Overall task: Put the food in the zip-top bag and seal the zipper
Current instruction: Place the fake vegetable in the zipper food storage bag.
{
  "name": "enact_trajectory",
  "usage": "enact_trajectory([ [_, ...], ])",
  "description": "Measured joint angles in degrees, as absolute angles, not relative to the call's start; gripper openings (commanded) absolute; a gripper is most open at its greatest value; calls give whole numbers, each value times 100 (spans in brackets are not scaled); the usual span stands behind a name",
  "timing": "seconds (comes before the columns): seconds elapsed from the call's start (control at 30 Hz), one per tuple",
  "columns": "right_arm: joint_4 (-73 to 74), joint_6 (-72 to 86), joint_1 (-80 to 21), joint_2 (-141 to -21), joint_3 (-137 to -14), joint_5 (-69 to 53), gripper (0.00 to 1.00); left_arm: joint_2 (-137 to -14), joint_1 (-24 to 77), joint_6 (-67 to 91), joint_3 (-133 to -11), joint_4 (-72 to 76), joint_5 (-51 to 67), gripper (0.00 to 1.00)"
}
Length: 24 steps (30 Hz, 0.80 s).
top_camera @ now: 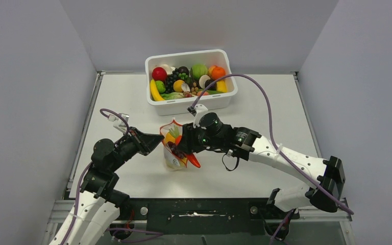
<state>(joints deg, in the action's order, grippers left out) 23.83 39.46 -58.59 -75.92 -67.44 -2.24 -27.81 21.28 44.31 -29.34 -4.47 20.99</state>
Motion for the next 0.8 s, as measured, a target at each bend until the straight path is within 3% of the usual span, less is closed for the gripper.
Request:
enact_trajectory([
  [0.8, 2593, 4082, -5859, -8606, -7483, 242, 36, -2858, 2130, 4484, -2792, -143, 2783, 0],
])
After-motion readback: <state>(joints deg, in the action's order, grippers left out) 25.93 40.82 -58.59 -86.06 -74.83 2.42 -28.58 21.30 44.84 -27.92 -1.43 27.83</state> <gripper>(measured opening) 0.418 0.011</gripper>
